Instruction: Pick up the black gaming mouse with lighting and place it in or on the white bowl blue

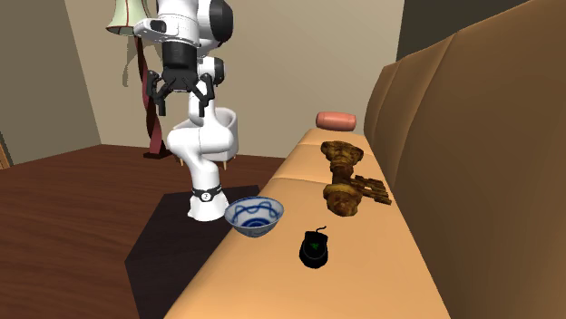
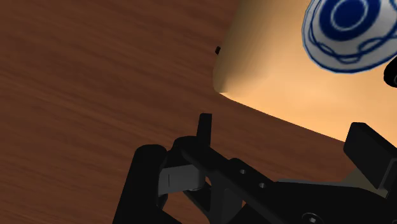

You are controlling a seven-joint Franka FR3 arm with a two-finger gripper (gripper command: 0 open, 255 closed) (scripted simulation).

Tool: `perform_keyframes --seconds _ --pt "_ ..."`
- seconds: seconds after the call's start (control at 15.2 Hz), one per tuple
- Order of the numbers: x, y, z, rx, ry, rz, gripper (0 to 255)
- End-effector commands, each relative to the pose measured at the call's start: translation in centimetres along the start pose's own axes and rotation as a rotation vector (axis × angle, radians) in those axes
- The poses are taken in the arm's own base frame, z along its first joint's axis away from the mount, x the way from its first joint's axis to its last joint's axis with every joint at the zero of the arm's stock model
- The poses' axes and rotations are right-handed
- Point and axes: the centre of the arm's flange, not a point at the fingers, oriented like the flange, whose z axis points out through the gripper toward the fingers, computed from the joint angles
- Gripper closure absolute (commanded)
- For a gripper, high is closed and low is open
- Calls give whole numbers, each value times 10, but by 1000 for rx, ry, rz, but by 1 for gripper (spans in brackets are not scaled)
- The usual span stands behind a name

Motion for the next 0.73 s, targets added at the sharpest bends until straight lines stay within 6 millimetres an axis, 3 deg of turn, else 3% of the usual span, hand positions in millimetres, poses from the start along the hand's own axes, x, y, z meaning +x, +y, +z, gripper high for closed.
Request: perform_keyframes --seconds 0.0,0.66 --pt "0 0 0 0 0 0 0" --pt "-22 -99 84 7 21 -19 0"
